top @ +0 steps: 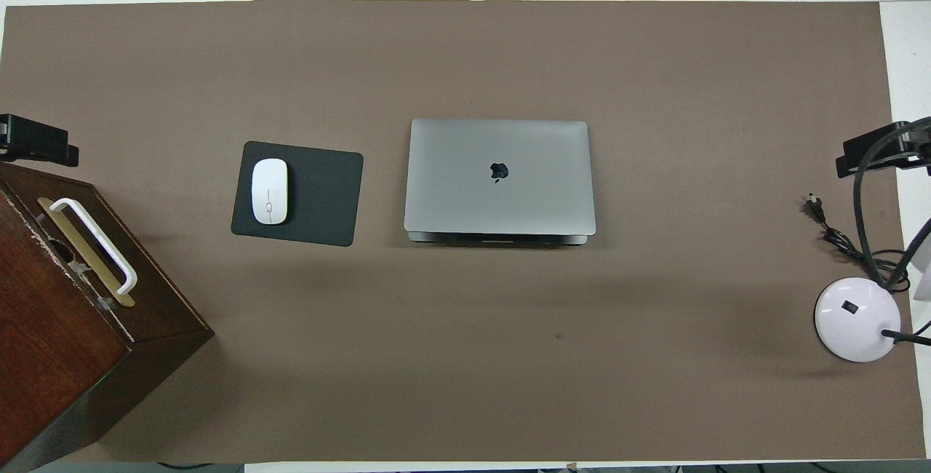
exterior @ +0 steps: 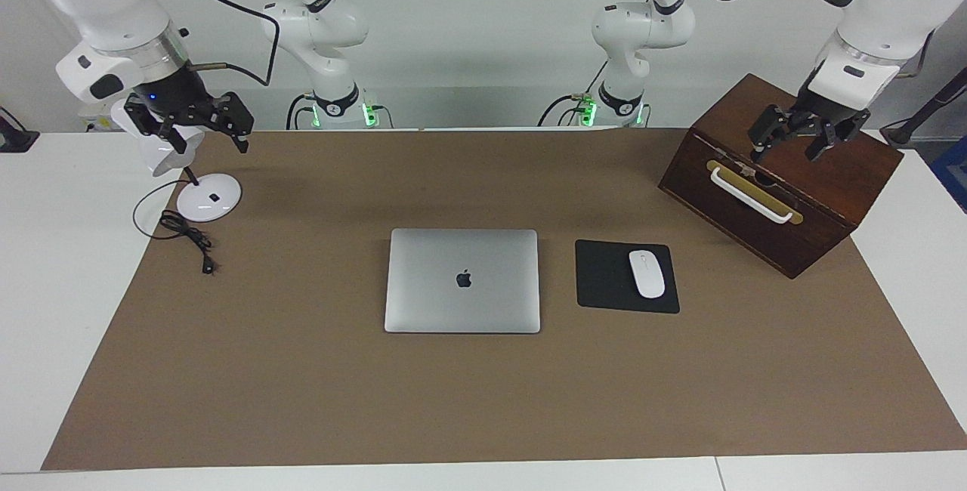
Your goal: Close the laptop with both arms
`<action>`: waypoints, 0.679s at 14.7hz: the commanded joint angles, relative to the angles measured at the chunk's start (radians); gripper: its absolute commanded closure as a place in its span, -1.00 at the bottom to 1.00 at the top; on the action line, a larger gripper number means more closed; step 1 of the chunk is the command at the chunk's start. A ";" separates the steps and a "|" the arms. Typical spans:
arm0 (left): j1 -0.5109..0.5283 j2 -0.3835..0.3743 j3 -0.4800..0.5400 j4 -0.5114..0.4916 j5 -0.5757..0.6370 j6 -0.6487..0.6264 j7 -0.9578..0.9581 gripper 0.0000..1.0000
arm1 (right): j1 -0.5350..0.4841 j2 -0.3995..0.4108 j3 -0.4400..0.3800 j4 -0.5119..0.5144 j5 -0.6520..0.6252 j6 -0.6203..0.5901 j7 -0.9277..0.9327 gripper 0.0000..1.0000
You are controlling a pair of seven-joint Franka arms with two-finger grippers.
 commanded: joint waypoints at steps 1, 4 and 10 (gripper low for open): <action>0.013 0.001 -0.013 0.016 0.017 -0.013 0.011 -1.00 | 0.008 0.014 -0.008 0.015 0.006 0.001 0.017 -1.00; 0.013 0.001 -0.013 0.016 0.015 -0.013 0.011 -1.00 | 0.010 0.017 -0.008 0.015 0.003 0.009 0.018 -1.00; 0.013 -0.002 -0.014 0.016 0.014 -0.010 0.013 -1.00 | 0.008 0.028 -0.008 0.012 0.003 0.056 0.018 -1.00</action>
